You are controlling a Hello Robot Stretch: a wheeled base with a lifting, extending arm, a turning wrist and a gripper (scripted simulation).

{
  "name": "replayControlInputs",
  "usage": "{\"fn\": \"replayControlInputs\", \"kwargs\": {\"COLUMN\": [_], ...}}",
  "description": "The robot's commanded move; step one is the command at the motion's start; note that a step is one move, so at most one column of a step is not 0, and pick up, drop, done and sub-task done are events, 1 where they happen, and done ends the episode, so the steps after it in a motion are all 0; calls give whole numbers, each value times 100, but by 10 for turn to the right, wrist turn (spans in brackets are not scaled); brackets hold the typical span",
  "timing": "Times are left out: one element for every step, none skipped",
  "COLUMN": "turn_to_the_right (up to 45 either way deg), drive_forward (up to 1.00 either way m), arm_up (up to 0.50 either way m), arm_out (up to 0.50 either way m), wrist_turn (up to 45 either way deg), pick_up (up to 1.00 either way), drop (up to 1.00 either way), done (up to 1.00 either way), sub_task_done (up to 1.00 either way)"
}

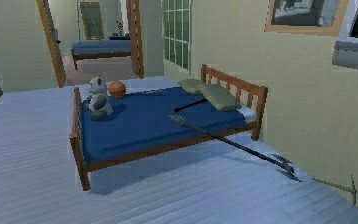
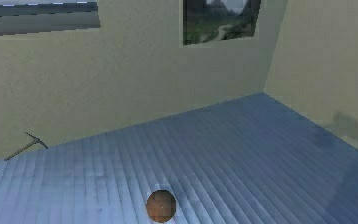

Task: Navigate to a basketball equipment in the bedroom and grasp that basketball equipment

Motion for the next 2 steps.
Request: {"fn": "replayControlInputs", "kwargs": {"turn_to_the_right": [0, 0], "drive_forward": [0, 0], "arm_up": [14, 0], "arm_out": [0, 40], "wrist_turn": [0, 0], "pick_up": [0, 0], "drop": [0, 0], "done": [0, 0], "sub_task_done": [0, 0]}}
